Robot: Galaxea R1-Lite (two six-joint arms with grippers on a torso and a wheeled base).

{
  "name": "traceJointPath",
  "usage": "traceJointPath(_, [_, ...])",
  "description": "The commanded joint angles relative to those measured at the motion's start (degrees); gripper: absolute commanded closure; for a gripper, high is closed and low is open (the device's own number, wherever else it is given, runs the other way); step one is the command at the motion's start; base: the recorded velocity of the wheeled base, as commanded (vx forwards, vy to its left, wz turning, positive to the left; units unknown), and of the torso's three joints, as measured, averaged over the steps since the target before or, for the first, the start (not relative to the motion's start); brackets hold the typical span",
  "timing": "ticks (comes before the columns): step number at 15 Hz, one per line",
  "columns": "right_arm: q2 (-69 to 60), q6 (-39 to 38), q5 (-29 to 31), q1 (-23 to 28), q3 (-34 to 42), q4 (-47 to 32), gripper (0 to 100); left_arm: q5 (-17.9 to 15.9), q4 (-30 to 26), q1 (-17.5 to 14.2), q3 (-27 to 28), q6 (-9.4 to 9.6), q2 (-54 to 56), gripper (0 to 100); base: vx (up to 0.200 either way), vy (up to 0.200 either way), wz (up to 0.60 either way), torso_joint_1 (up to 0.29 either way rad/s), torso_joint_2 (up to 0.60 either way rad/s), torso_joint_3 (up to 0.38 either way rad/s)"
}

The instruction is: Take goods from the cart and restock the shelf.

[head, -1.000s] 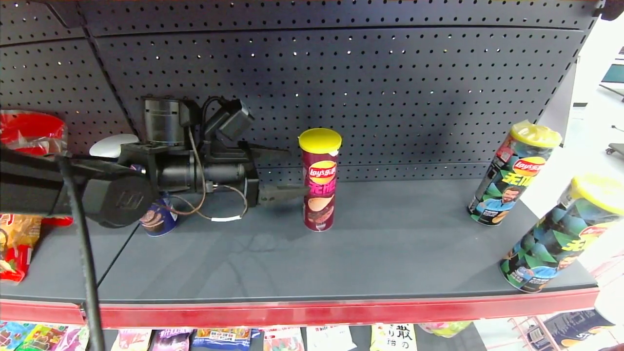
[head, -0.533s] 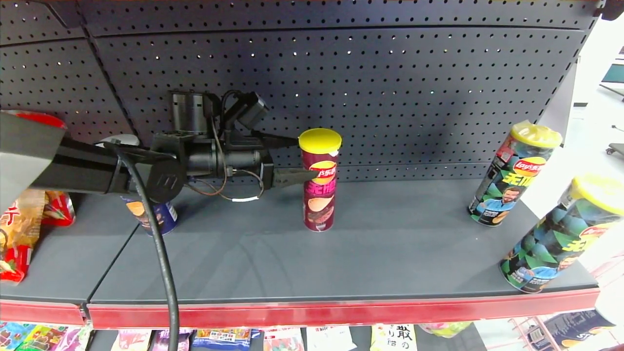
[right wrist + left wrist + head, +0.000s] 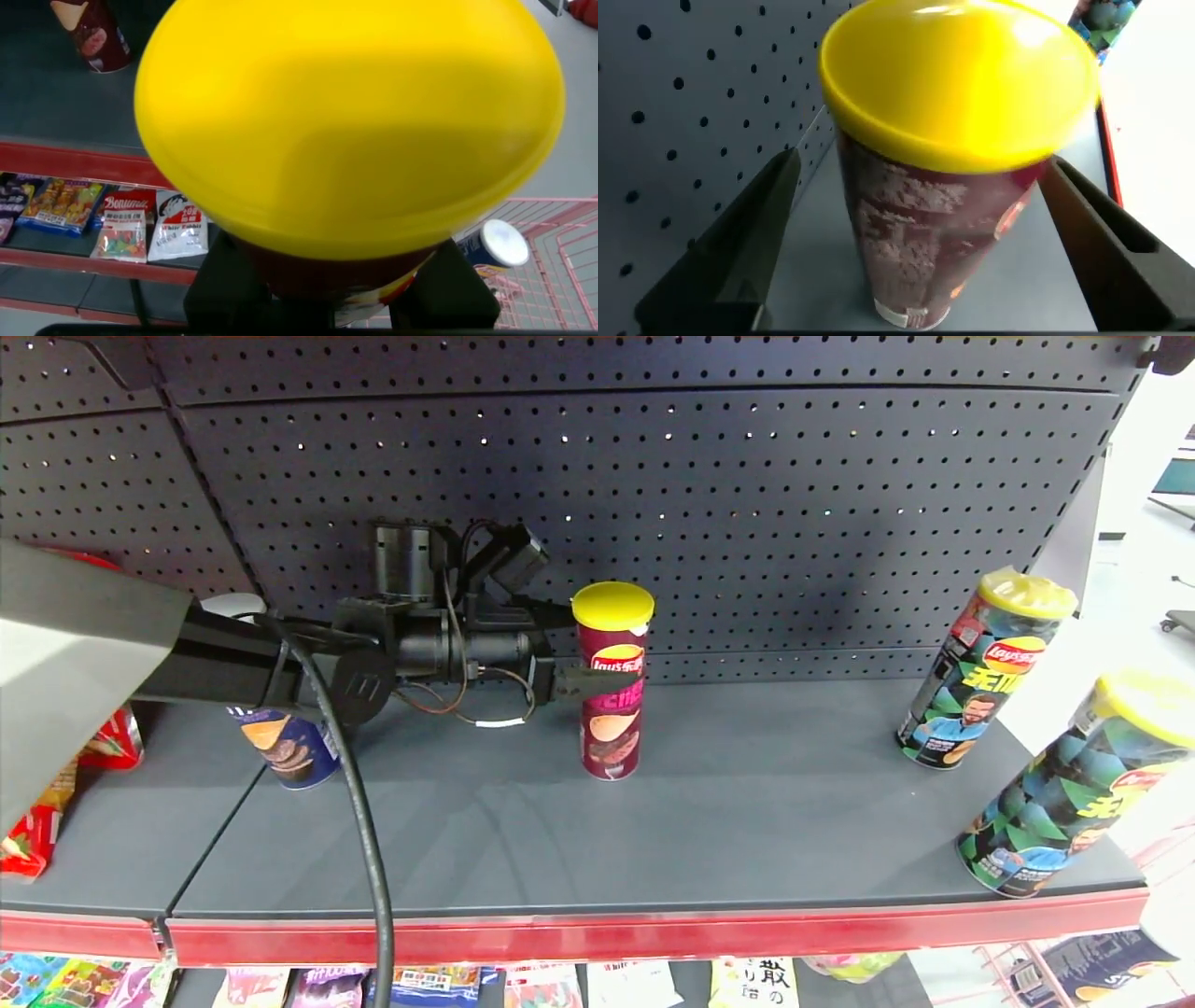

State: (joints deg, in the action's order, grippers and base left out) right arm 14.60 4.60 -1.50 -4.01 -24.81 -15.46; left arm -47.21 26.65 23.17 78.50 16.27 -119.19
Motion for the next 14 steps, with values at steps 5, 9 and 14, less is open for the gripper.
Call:
traceJointPath(5, [0.0,-0.2,0.0,0.0,0.0,-0.1,100,0.0,-4.0,1.3,5.2,-1.86,-1.8,100,0.000,0.000,0.00,0.000,0.00,0.000])
traceJointPath(9, [0.0,-0.6,0.1,0.1,0.0,-0.1,100,-0.2,-4.1,2.0,5.1,-2.04,-1.8,100,0.000,0.000,0.00,0.000,0.00,0.000])
traceJointPath(14, [0.0,-0.6,0.0,0.1,-0.3,0.2,100,-0.8,-4.1,2.7,-2.0,-3.62,5.7,100,0.000,0.000,0.00,0.000,0.00,0.000])
